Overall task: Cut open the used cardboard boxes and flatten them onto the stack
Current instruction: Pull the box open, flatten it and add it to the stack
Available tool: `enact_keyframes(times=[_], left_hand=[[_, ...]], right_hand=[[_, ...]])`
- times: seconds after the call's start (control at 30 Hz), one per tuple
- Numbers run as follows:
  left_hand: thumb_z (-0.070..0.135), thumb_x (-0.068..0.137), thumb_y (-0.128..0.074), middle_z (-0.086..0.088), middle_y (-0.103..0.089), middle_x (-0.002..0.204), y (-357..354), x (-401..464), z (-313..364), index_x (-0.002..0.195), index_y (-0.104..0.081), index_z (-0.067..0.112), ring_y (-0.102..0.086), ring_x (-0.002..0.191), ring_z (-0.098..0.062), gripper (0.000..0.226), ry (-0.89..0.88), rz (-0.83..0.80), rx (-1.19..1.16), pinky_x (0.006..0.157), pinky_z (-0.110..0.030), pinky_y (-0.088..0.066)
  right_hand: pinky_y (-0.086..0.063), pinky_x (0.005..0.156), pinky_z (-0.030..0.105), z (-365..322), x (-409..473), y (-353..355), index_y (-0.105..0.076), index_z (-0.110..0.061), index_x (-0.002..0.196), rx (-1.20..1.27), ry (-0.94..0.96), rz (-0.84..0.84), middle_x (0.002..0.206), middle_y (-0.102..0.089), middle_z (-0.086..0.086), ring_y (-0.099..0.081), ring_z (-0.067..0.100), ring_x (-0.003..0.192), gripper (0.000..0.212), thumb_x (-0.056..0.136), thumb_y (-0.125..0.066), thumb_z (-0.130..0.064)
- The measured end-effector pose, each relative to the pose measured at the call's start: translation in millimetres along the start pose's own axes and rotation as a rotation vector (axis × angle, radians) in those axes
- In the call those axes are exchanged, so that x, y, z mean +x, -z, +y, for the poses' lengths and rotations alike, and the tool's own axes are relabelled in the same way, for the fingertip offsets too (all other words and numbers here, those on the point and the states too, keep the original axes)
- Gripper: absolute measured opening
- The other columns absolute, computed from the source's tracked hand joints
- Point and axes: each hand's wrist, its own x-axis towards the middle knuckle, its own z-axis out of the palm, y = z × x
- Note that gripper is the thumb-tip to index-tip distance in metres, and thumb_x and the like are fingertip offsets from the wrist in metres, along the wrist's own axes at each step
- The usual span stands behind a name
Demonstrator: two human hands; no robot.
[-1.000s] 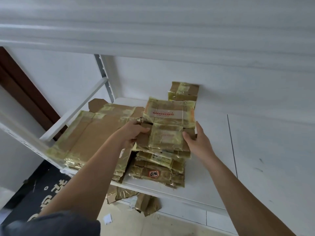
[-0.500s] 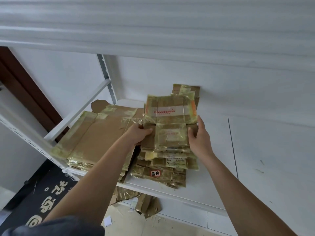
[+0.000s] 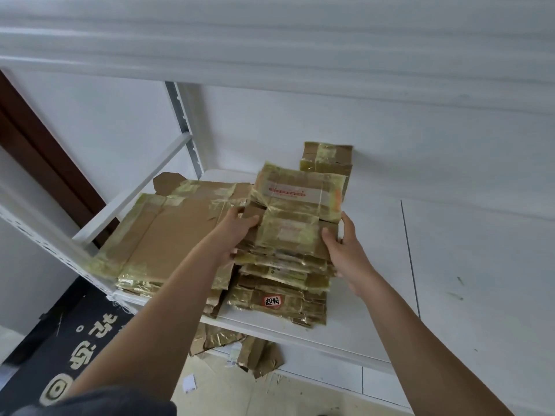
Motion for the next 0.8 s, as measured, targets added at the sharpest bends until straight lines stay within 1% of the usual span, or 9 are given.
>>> enact_keyframes(times=[0.1,0.2,0.3,0.37,0.43,0.5,0.57,0.67,0.8], left_hand=[[0.022,0.097,-0.059,-0.018,-0.063,0.115,4.9,-6.2,-4.9,0.14,-0.04,0.017,-0.065,0.098,-0.036,0.047,0.003,-0.025,0.176,0.083,-0.048,-0.056],[0.019,0.092,-0.063,-0.019,-0.051,0.132,-8.1,-9.4,-18.6,0.148,-0.027,0.01,-0.054,0.119,-0.037,0.067,-0.091,0.065,0.526,0.097,-0.045,-0.049],[0.0,0.081,-0.059,-0.01,-0.028,0.149,-25.9,-5.5,-9.7,0.153,-0.011,0.027,-0.029,0.137,-0.034,0.091,-0.383,0.258,0.803,0.112,-0.051,-0.031],[-0.006,0.077,-0.053,-0.001,-0.009,0.159,-36.4,-2.6,-3.2,0.155,-0.007,0.035,-0.007,0.147,-0.026,0.099,-0.524,0.142,0.854,0.12,-0.05,-0.01],[0.006,0.086,-0.048,0.002,0.015,0.163,-39.4,4.2,-6.7,0.156,-0.009,0.032,0.018,0.148,-0.021,0.084,-0.513,-0.002,0.953,0.12,-0.048,0.011],[0.016,0.094,-0.043,0.0,0.024,0.161,-35.2,13.3,-17.9,0.156,-0.013,0.03,0.024,0.147,-0.023,0.071,-0.424,-0.071,1.005,0.119,-0.048,0.014],[0.018,0.096,-0.045,-0.005,0.023,0.161,-30.5,19.6,-28.6,0.156,-0.01,0.031,0.022,0.147,-0.03,0.07,-0.362,-0.048,1.07,0.119,-0.051,0.011],[0.02,0.095,-0.046,-0.007,0.024,0.16,-26.0,22.8,-39.6,0.155,-0.013,0.03,0.026,0.145,-0.033,0.07,-0.404,0.024,1.121,0.118,-0.053,0.012],[0.023,0.099,-0.037,0.004,0.027,0.159,-30.9,19.6,-48.5,0.156,-0.012,0.03,0.031,0.143,-0.025,0.063,-0.474,0.057,1.177,0.115,-0.049,0.019]], right_hand=[[-0.05,0.093,0.036,8.0,-10.0,-12.9,0.001,-0.034,0.156,-0.119,-0.004,-0.024,0.151,-0.042,0.002,-0.058,0.016,0.103,0.066,0.104,-0.041,-0.036],[-0.047,0.104,0.044,22.9,-16.8,-15.5,0.0,-0.029,0.156,-0.143,-0.047,-0.061,0.148,-0.045,0.007,-0.052,0.024,0.125,0.068,0.104,-0.044,-0.026],[-0.049,0.101,0.051,25.6,-12.5,-9.2,-0.007,-0.028,0.154,-0.152,-0.068,-0.07,0.143,-0.048,0.009,-0.052,0.029,0.127,0.068,0.102,-0.05,-0.023],[-0.054,0.093,0.049,22.2,-8.9,-4.3,-0.022,-0.023,0.149,-0.191,-0.113,-0.055,0.133,-0.052,0.007,-0.056,0.029,0.119,0.058,0.1,-0.054,-0.022],[-0.05,0.098,0.042,16.2,-2.4,4.1,-0.038,-0.015,0.141,-0.372,-0.104,-0.038,0.133,-0.053,0.009,-0.055,0.03,0.122,0.052,0.096,-0.061,-0.024],[-0.042,0.107,0.037,10.6,7.7,13.9,-0.033,-0.01,0.147,-0.543,-0.075,-0.007,0.146,-0.04,0.015,-0.044,0.032,0.134,0.07,0.091,-0.068,-0.032],[-0.026,0.118,0.044,1.6,17.8,18.3,-0.008,-0.014,0.157,-0.591,0.048,0.031,0.16,-0.014,0.014,-0.019,0.034,0.148,0.09,0.092,-0.066,-0.034],[-0.001,0.123,0.051,-2.5,30.4,3.5,0.005,-0.028,0.157,-0.7,0.301,-0.076,0.164,0.017,-0.004,0.016,0.022,0.151,0.076,0.102,-0.047,-0.031],[0.007,0.121,0.053,30.9,37.5,-11.9,0.006,-0.028,0.157,-0.97,0.215,-0.118,0.163,0.022,-0.006,0.014,0.02,0.152,0.063,0.104,-0.021,-0.048]])
